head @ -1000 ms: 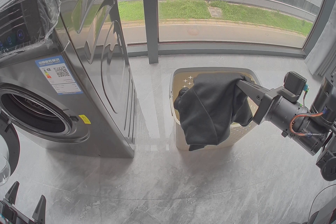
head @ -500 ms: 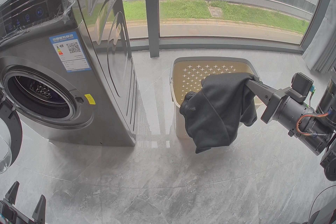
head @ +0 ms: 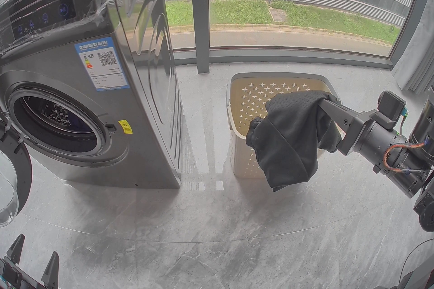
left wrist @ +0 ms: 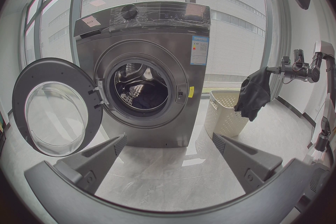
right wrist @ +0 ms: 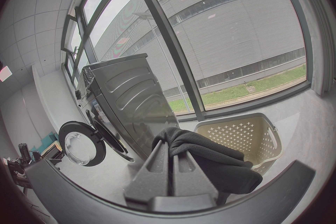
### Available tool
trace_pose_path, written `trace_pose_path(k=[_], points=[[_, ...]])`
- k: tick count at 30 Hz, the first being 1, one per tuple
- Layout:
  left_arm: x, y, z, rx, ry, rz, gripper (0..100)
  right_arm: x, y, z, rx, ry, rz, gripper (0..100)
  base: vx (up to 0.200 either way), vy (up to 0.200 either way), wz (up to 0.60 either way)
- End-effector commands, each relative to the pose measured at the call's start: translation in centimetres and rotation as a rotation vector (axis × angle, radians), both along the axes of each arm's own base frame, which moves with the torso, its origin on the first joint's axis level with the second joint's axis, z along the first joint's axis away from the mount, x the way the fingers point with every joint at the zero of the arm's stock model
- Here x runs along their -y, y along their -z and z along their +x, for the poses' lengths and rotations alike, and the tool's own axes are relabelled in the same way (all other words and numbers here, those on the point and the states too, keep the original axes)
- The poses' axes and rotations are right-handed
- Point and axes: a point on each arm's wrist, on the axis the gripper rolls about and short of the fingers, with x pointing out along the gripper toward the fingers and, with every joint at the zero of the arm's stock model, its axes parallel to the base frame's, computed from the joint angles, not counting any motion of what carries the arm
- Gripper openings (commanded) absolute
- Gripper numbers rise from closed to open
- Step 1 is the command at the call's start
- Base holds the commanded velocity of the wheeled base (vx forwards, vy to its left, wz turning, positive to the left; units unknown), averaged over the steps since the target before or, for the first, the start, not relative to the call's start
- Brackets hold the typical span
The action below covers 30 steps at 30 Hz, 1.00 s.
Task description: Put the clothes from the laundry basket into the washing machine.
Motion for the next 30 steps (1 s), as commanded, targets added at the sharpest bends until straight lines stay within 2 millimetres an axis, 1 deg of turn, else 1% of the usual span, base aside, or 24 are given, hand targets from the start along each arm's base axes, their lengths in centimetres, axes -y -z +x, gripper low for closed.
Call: trace_pose_path(k=[1, 18, 24, 30], points=[[0.0, 0.44, -0.01, 0.001, 0.001, -0.001, 100, -0.23, 0.31, 0.11, -0.006, -0.006, -0.003, 0, 0.0, 0.2, 0.0], [0.0, 0.45, -0.01, -0.001, -0.002, -0.004, 100, -0.72, 0.28, -0.27, 0.003, -0.031, 0.005, 0, 0.0, 0.2, 0.0], [0.0, 0.45, -0.01, -0.001, 0.001, -0.004, 100, -0.73, 0.09, -0.32, 0.019, -0.03, 0.014, 0, 0.0, 0.0, 0.0], [0.0, 0.45, -0.01, -0.001, 0.001, -0.002, 100, -0.7, 0.09, -0.29, 0.019, -0.029, 0.014, 0, -0.2, 0.0, 0.0]])
